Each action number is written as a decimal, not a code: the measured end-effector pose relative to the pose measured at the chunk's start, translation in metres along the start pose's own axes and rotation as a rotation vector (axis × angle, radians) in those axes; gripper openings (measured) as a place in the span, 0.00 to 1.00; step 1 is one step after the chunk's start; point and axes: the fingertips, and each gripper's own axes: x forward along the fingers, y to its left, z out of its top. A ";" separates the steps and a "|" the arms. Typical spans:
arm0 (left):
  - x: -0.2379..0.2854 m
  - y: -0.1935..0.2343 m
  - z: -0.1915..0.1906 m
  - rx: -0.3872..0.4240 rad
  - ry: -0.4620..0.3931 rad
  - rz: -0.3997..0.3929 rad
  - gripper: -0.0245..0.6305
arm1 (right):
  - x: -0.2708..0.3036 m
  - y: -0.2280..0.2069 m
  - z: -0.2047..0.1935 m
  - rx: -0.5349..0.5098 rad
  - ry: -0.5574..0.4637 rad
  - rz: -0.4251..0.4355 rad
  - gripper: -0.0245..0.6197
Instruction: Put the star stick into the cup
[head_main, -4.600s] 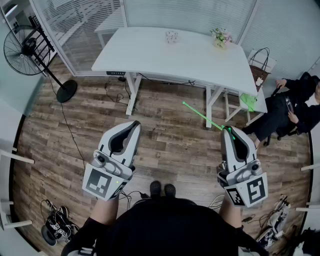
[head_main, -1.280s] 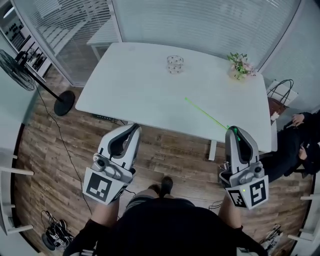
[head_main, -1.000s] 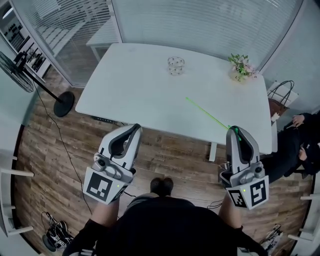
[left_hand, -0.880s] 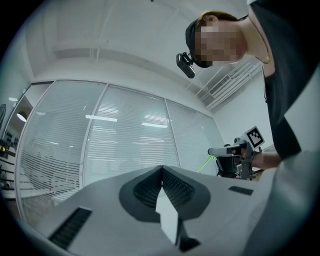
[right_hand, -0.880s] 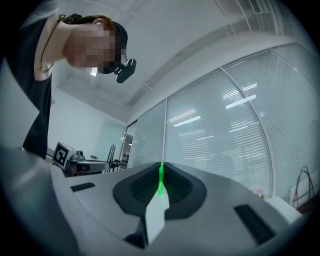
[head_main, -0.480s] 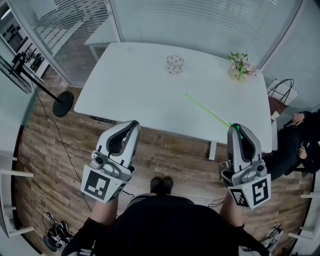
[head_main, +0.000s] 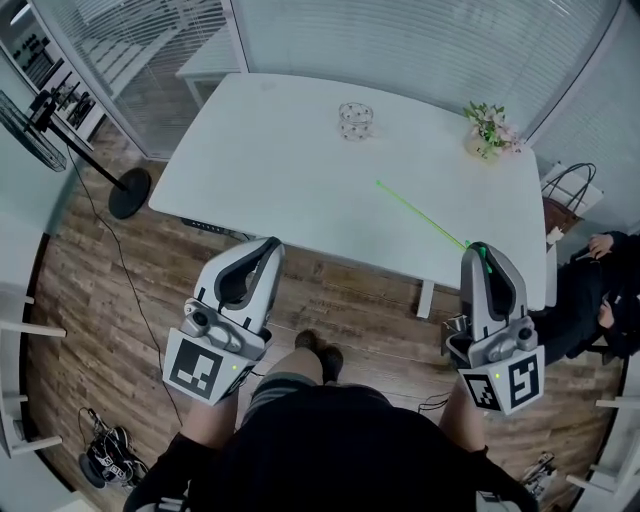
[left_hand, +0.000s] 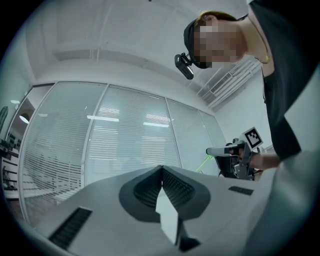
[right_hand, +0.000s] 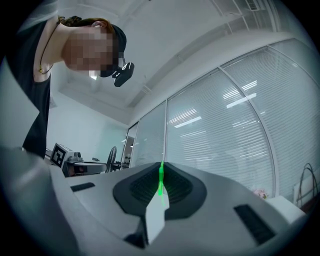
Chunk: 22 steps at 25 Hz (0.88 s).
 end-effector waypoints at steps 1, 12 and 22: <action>-0.002 0.001 -0.001 0.000 0.004 0.003 0.06 | 0.001 0.000 -0.001 0.004 -0.002 0.000 0.07; 0.020 0.023 -0.006 -0.001 -0.035 -0.016 0.06 | 0.020 -0.013 -0.007 -0.011 -0.021 -0.023 0.07; 0.090 0.075 -0.039 -0.019 -0.023 -0.051 0.06 | 0.089 -0.052 -0.031 -0.030 -0.014 -0.050 0.07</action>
